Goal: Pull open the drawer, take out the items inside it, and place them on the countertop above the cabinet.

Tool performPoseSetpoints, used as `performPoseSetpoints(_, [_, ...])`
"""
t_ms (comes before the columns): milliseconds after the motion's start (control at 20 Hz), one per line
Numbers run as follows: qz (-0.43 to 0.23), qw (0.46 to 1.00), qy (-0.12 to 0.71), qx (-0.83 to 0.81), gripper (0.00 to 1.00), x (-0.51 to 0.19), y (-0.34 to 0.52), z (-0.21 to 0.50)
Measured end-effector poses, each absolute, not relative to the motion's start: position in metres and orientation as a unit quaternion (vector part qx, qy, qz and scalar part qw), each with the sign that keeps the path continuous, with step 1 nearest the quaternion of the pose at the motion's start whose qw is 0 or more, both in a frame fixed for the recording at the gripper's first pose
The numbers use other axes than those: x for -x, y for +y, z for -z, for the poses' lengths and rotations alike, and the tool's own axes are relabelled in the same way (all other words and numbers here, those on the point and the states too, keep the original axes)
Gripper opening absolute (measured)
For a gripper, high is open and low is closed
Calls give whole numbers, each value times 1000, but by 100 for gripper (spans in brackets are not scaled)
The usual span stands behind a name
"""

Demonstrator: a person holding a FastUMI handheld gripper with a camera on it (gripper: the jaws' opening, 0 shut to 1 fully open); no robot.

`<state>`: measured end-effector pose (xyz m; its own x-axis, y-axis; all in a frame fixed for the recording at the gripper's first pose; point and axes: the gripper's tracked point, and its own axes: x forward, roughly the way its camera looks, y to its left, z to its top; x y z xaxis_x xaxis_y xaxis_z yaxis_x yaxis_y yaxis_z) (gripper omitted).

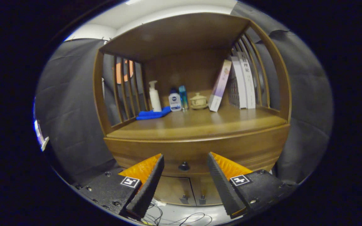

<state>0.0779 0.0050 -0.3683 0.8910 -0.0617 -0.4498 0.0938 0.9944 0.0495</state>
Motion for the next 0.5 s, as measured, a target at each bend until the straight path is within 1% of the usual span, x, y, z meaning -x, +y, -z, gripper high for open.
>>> performPoseSetpoints(100, [53, 970, 237, -20, 86, -82, -1, 382])
performPoseSetpoints(150, [55, 969, 239, -17, 81, -86, 0, 386])
performPoseSetpoints(200, [59, 968, 244, -16, 80, -88, 0, 394])
performPoseSetpoints(450, [77, 962, 262, -15, 63, -93, 5, 413])
performPoseSetpoints(500, [78, 962, 261, -14, 61, -98, 5, 417])
